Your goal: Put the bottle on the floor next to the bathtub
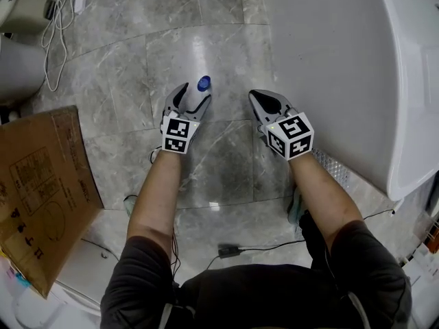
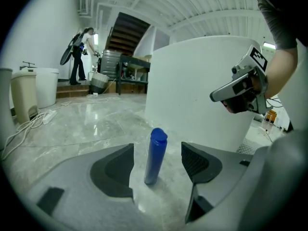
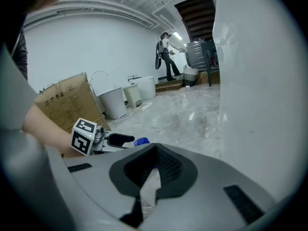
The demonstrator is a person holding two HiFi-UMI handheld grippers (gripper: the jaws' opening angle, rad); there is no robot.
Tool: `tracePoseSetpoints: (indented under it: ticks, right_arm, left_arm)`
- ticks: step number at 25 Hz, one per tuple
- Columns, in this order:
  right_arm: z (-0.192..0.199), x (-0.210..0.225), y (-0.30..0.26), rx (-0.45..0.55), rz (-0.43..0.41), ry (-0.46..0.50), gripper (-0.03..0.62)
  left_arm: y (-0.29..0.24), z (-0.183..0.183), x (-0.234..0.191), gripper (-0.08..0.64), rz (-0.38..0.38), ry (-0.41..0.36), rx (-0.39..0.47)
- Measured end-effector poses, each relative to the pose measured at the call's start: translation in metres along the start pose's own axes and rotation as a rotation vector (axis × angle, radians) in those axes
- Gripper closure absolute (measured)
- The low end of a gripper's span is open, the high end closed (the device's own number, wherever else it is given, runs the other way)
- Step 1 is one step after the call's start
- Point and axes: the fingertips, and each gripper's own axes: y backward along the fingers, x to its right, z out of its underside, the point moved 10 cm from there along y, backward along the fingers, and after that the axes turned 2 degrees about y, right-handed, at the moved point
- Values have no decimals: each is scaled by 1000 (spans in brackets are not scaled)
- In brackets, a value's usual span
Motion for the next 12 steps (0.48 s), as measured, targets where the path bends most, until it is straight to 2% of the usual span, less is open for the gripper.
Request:
tracePoseSetpoints:
  ticks: [6, 9, 12]
  right_arm:
    - [-58, -30, 42, 8, 0, 29, 600]
    - [-103, -40, 80, 19, -1, 45, 600]
    - [-152, -48, 126, 40, 16, 51, 600]
  left_arm:
    - [75, -61, 15, 268, -38, 33, 10]
    - [119, -107, 30, 277, -59, 69, 22]
    - [162, -163, 46, 299, -44, 83, 37]
